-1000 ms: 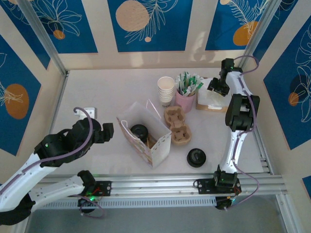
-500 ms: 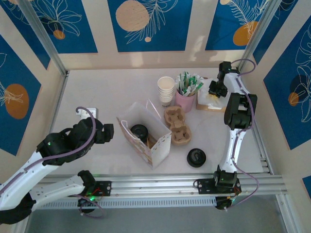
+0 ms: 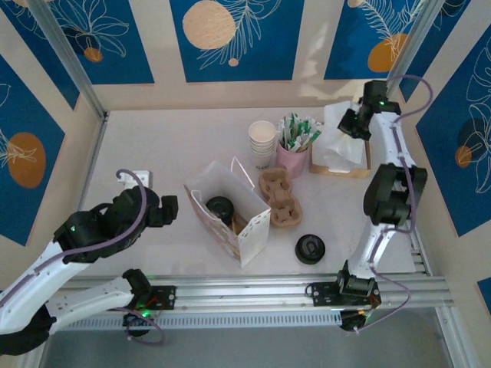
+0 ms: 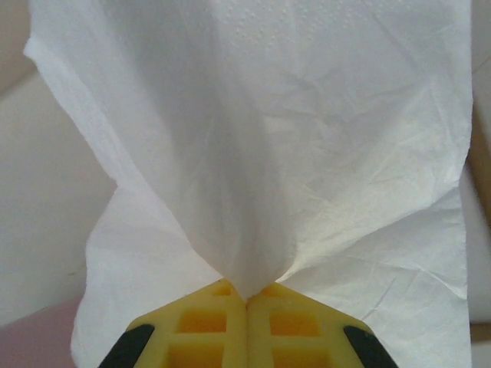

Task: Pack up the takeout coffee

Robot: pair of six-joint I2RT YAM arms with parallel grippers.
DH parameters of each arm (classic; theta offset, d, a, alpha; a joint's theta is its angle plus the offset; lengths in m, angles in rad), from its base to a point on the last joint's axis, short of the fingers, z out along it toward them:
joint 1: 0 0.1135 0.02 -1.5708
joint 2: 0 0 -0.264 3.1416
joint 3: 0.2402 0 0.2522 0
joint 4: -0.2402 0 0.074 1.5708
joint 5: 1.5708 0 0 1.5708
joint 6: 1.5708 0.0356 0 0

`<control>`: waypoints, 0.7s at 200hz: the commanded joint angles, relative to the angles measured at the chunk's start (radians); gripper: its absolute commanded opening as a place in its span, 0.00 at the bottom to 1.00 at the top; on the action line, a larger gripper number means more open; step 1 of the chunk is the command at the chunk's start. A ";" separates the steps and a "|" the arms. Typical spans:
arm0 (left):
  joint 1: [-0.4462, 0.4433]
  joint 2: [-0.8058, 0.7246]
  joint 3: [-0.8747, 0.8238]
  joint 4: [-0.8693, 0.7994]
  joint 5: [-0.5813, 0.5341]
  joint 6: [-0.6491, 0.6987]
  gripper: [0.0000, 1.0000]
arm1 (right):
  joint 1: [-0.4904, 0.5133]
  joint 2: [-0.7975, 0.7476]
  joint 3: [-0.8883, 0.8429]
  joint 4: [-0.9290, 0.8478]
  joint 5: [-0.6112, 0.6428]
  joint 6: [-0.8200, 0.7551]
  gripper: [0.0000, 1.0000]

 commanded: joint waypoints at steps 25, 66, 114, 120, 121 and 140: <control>0.007 -0.046 -0.016 0.053 0.040 0.022 0.91 | 0.031 -0.360 -0.087 0.024 -0.058 0.026 0.00; 0.007 -0.060 -0.031 0.092 0.088 0.016 0.91 | 0.255 -0.629 -0.066 0.024 -0.009 0.016 0.00; 0.007 -0.069 -0.044 0.121 0.144 -0.014 0.84 | 0.743 -0.762 -0.029 0.141 0.017 0.061 0.00; 0.007 -0.073 -0.050 0.127 0.150 -0.020 0.82 | 0.799 -0.765 -0.032 0.165 0.020 0.059 0.00; 0.007 -0.074 -0.051 0.129 0.152 -0.021 0.82 | 0.811 -0.765 -0.032 0.168 0.021 0.059 0.00; 0.007 -0.083 -0.072 0.148 0.168 -0.038 0.76 | 0.978 -0.750 -0.017 0.196 0.041 0.062 0.00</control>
